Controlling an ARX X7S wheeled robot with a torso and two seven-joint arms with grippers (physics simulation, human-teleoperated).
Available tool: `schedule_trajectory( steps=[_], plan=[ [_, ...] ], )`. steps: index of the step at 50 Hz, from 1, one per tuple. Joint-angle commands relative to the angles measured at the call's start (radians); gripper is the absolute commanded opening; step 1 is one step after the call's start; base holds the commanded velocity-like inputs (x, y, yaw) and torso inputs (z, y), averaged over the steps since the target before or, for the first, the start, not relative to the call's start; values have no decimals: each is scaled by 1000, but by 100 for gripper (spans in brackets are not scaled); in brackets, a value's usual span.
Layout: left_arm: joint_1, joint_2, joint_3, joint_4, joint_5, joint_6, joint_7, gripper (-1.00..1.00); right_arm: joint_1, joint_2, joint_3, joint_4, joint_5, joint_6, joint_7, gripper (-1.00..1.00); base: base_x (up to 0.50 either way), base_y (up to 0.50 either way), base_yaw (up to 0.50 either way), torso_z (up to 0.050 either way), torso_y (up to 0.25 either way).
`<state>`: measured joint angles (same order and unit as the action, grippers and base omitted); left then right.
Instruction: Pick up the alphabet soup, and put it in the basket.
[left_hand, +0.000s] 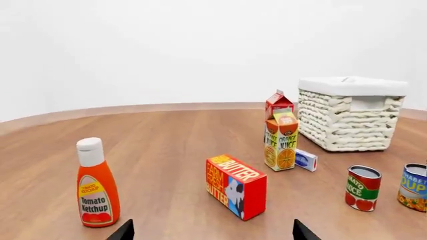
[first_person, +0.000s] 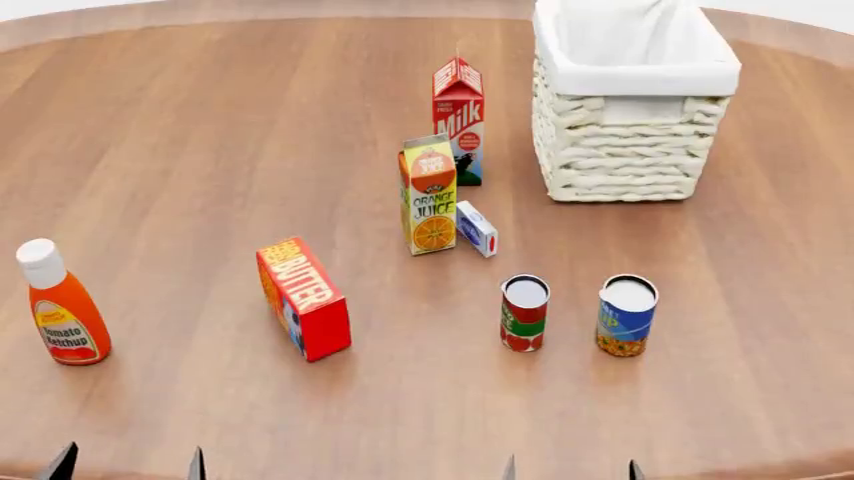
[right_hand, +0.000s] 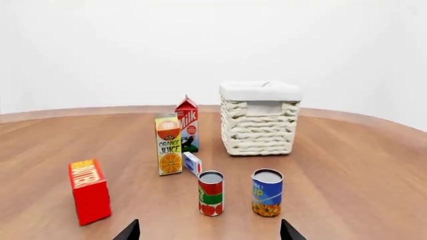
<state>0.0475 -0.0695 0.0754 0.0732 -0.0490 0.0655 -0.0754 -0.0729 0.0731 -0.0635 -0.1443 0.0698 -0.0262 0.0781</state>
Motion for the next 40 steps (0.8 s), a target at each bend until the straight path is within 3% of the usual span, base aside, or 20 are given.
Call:
schedule_trajectory(
  steps=[1, 40],
  plan=[
    [60, -16, 3, 106, -6, 52, -43, 100, -71, 23, 17, -145, 41, -25, 32, 100, 0, 0, 0, 0, 0],
    [76, -61, -14, 154, -101, 71, -108, 100, -47, 58, 45, -130, 112, -29, 119, 100, 0, -23, 0, 0, 0]
  ],
)
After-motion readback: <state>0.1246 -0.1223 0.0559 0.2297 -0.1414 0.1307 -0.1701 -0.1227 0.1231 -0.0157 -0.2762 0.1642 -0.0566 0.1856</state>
